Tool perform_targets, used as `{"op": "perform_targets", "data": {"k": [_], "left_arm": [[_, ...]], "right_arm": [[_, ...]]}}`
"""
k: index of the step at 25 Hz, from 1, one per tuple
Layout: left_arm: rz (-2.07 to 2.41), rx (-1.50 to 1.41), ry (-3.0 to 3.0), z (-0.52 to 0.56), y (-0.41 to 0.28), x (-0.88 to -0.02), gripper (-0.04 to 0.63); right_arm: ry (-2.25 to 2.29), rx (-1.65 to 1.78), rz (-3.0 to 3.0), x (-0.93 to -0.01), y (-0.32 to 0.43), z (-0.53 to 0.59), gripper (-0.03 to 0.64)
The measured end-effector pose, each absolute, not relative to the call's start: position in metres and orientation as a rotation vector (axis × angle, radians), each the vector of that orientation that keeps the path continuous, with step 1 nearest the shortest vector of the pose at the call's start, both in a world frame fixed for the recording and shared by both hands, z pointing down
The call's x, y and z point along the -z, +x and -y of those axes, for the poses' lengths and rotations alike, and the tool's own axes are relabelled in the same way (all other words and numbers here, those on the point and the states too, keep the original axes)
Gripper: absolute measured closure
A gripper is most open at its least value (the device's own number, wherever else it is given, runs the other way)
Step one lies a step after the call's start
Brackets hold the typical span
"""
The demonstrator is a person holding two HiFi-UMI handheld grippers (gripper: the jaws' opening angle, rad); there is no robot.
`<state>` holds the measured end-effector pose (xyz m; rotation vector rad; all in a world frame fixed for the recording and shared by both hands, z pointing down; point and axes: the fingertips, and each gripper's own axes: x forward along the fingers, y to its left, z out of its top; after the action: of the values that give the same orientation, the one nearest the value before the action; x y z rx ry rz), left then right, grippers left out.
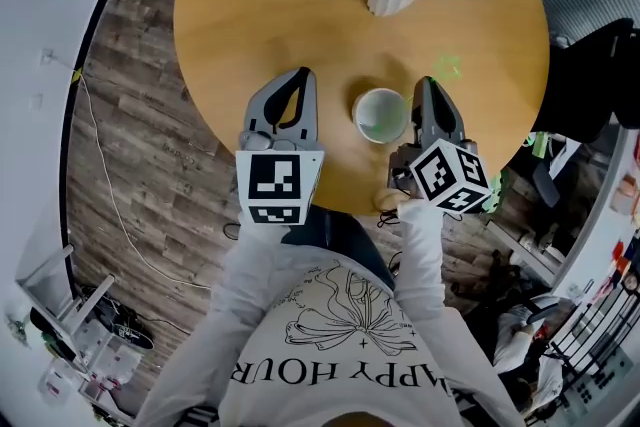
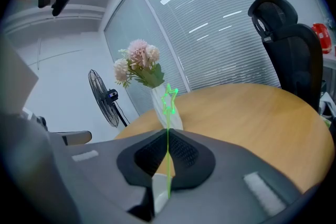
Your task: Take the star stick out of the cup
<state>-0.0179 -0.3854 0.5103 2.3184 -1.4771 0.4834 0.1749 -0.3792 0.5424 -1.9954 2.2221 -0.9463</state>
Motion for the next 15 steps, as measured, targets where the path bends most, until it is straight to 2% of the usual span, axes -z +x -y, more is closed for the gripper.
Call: {"op": "perform_targets", "data": {"k": [15], "left_arm": [[1.567, -0.399, 2.369, 0.371, -0.022, -0.451, 0.589]], "right_arm": [[-1.937, 0.742, -2.260, -0.466, 0.171, 0.369, 0.601]]}}
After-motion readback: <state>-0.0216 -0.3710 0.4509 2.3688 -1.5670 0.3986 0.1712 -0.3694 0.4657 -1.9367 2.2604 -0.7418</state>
